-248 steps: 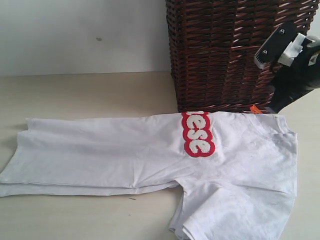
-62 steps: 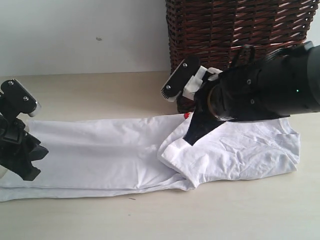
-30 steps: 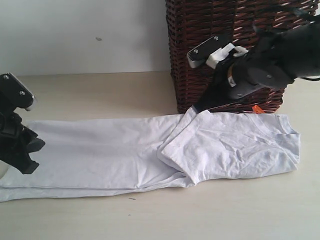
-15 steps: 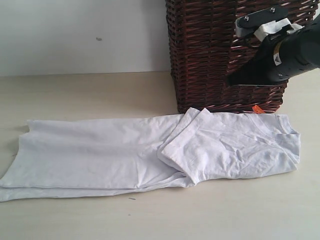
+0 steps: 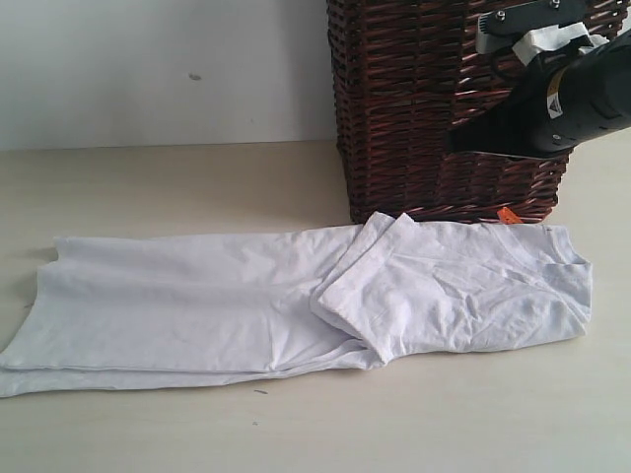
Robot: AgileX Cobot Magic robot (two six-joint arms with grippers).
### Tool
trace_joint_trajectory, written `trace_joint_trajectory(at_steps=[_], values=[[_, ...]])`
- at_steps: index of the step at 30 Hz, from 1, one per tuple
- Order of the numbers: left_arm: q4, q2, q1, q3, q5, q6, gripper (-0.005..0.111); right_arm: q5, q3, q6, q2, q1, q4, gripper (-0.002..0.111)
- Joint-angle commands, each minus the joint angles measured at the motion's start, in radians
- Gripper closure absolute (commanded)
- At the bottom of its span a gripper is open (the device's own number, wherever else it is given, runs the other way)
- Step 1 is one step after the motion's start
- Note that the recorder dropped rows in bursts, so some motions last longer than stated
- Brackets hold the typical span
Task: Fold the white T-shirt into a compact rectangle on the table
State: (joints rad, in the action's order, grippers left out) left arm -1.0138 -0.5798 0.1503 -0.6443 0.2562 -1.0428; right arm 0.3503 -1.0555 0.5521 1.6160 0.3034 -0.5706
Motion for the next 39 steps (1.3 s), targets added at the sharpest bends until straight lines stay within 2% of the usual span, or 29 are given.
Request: trace_joint_trajectory(at_steps=[1, 18, 20, 22, 26, 29, 33, 39], values=[[-0.011, 0.040, 0.001, 0.004, 0.002, 0.005, 0.107, -0.008, 0.002, 0.002, -0.008, -0.002, 0.001, 0.097], [0.008, 0.039, 0.001, 0.008, 0.000, 0.003, 0.107, -0.008, 0.002, 0.002, -0.008, -0.002, 0.001, 0.097], [0.057, 0.048, -0.006, 0.008, -0.001, 0.017, 0.107, -0.008, 0.002, 0.002, -0.008, -0.002, 0.001, 0.097], [0.194, 0.063, -0.021, 0.012, 0.004, 0.156, 0.107, -0.008, 0.002, 0.002, -0.008, -0.002, 0.001, 0.097], [0.687, 0.118, -0.025, 0.083, -0.076, 0.741, 0.107, -0.008, 0.002, 0.000, -0.008, -0.002, 0.000, 0.097], [0.945, 0.177, -0.052, 0.157, -0.146, 1.032, 0.107, -0.008, 0.002, 0.000, -0.008, -0.002, 0.000, 0.097], [0.966, 0.248, -0.092, 0.245, -0.174, 1.073, 0.107, -0.008, 0.002, 0.000, -0.008, -0.002, 0.000, 0.097], [0.966, 0.371, -0.094, 0.363, -0.181, 1.070, 0.107, -0.008, 0.002, 0.000, -0.008, -0.002, 0.000, 0.097]])
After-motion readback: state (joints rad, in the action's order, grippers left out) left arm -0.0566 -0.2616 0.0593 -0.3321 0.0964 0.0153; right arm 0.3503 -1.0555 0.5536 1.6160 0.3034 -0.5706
